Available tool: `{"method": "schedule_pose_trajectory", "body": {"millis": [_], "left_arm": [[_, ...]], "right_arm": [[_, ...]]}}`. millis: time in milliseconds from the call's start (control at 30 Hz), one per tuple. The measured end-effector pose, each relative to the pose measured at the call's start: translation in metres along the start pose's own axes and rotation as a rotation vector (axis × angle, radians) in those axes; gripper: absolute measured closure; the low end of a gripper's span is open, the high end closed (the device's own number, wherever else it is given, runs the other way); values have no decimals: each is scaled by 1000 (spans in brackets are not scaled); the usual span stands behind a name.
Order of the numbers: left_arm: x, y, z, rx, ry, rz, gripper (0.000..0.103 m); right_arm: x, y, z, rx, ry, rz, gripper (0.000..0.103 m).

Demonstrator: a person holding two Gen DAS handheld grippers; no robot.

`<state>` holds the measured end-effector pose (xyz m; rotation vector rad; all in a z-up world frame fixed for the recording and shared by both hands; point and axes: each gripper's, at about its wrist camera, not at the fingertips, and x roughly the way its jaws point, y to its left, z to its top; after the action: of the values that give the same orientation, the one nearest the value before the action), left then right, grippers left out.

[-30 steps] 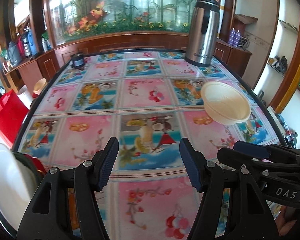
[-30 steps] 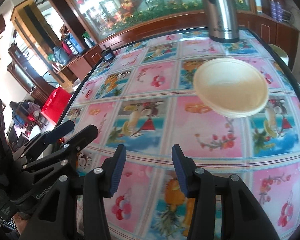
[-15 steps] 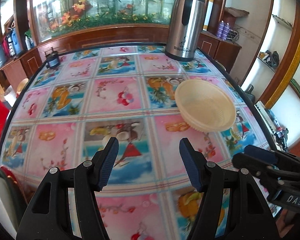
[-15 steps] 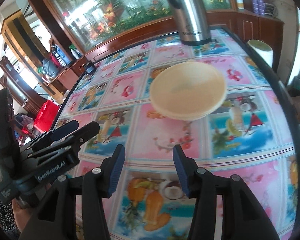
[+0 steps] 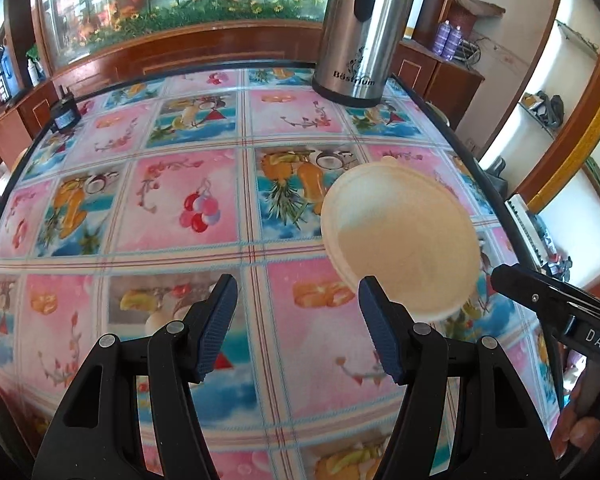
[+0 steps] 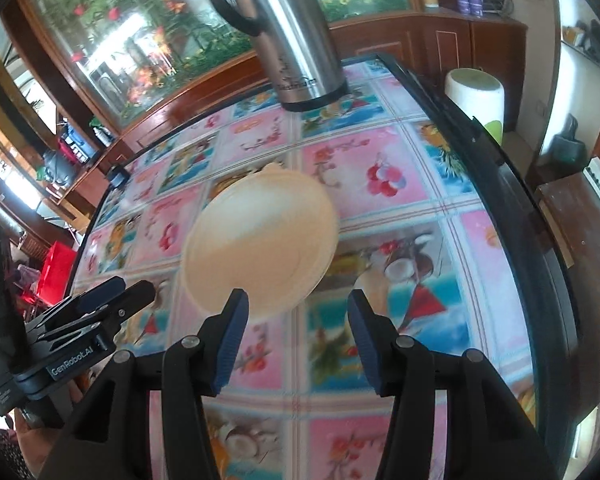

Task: Organize plates and bowls
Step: 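Close both grippers on the rim of the beige paper bowl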

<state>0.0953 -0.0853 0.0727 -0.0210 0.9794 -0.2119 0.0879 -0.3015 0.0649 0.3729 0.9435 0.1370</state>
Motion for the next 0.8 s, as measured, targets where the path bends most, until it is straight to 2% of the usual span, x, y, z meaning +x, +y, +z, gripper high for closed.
{"method": "schedule_pose_trajectory", "body": {"millis": [300,633,700,733,767,800], "left_arm": [[37,-6,17,-15,72,-8,40],[59,-11,26,-34,98,-17,40],[58,-11,26,-29,78,-8,40],[57,-11,27,-27,67,5,45],[56,-11,27,-22,64,11,62],[58,-11,26,-18,79,8,70]], "right_arm": [[32,-12,21,13,36,12,51],[41,-16,28,-1,44,24,52],[42,-16,29,-6,44,26,67],[42,-16,28,-11,44,26,71],[43,-15,28,-18,47,24,76],[43,-14,27,-23,47,25,79]]}}
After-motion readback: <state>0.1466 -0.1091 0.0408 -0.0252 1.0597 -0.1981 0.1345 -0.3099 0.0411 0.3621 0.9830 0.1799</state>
